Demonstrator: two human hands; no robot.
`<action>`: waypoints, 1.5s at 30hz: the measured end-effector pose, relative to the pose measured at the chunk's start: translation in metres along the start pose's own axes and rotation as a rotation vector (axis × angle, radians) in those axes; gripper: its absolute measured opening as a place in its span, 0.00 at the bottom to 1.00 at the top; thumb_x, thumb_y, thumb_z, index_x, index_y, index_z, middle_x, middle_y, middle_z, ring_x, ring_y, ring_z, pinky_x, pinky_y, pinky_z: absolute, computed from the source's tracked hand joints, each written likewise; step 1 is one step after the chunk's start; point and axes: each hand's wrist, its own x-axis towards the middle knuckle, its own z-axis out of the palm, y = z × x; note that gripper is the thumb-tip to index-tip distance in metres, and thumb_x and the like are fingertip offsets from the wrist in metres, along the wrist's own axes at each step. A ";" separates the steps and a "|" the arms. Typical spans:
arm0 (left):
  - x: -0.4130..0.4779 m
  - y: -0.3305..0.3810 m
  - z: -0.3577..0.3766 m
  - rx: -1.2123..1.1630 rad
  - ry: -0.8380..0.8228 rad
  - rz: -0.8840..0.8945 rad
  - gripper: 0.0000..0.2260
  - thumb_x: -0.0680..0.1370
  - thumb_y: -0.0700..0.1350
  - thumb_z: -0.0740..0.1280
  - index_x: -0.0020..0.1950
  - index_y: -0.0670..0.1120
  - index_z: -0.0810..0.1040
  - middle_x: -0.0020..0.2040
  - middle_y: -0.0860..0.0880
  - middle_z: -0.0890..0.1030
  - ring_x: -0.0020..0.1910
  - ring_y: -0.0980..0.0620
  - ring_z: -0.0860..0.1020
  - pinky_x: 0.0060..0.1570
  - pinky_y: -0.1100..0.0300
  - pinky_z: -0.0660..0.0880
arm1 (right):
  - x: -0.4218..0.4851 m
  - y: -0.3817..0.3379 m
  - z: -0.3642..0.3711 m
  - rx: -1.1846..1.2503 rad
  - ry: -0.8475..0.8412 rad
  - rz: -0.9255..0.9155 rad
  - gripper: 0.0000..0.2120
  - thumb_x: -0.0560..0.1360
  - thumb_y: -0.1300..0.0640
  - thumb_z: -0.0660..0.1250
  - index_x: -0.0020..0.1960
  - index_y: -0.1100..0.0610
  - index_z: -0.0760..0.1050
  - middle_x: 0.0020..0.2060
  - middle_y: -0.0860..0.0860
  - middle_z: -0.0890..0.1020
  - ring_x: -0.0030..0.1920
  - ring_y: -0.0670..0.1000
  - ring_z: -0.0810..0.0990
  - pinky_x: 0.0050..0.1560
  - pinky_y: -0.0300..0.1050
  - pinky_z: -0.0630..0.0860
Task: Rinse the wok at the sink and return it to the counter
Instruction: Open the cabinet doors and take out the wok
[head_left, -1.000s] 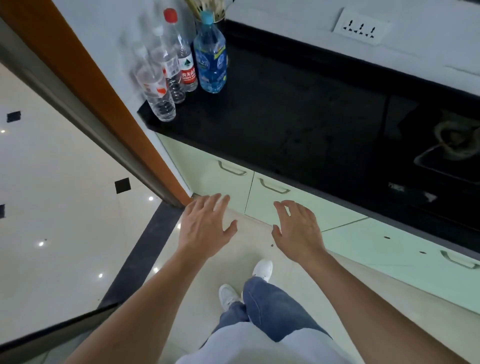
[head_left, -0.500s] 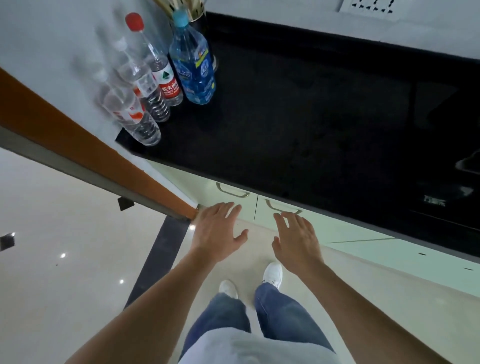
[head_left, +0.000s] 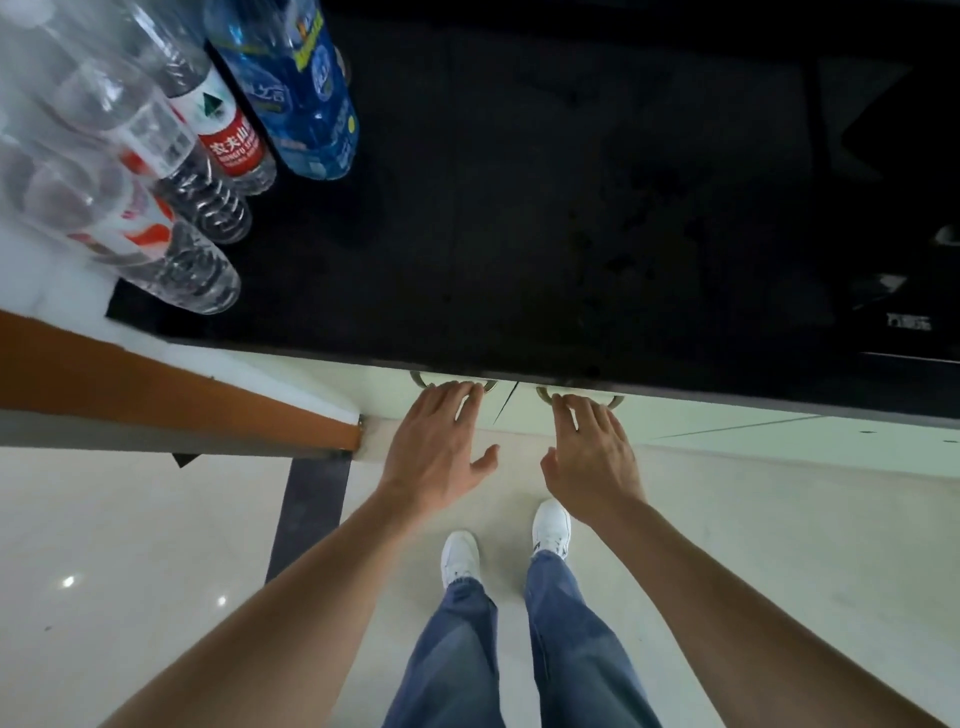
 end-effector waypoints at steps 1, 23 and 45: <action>0.002 -0.002 0.004 -0.016 0.003 0.012 0.34 0.77 0.63 0.61 0.76 0.43 0.66 0.72 0.46 0.72 0.70 0.46 0.70 0.71 0.53 0.66 | 0.000 -0.002 0.002 0.015 0.008 0.010 0.28 0.67 0.60 0.72 0.66 0.64 0.73 0.59 0.59 0.80 0.59 0.60 0.79 0.63 0.53 0.76; -0.141 -0.018 0.046 -0.266 0.118 0.012 0.20 0.74 0.52 0.72 0.61 0.42 0.77 0.60 0.44 0.80 0.61 0.47 0.78 0.59 0.57 0.75 | -0.124 0.021 0.032 0.293 0.097 0.011 0.20 0.71 0.48 0.61 0.52 0.61 0.79 0.49 0.55 0.82 0.51 0.57 0.79 0.49 0.48 0.78; -0.266 -0.044 0.022 -0.383 0.198 -0.453 0.40 0.72 0.45 0.74 0.77 0.41 0.55 0.75 0.36 0.61 0.71 0.35 0.67 0.62 0.42 0.76 | -0.247 0.045 0.003 0.195 0.093 0.601 0.37 0.73 0.59 0.70 0.75 0.59 0.55 0.71 0.63 0.64 0.66 0.68 0.70 0.59 0.62 0.75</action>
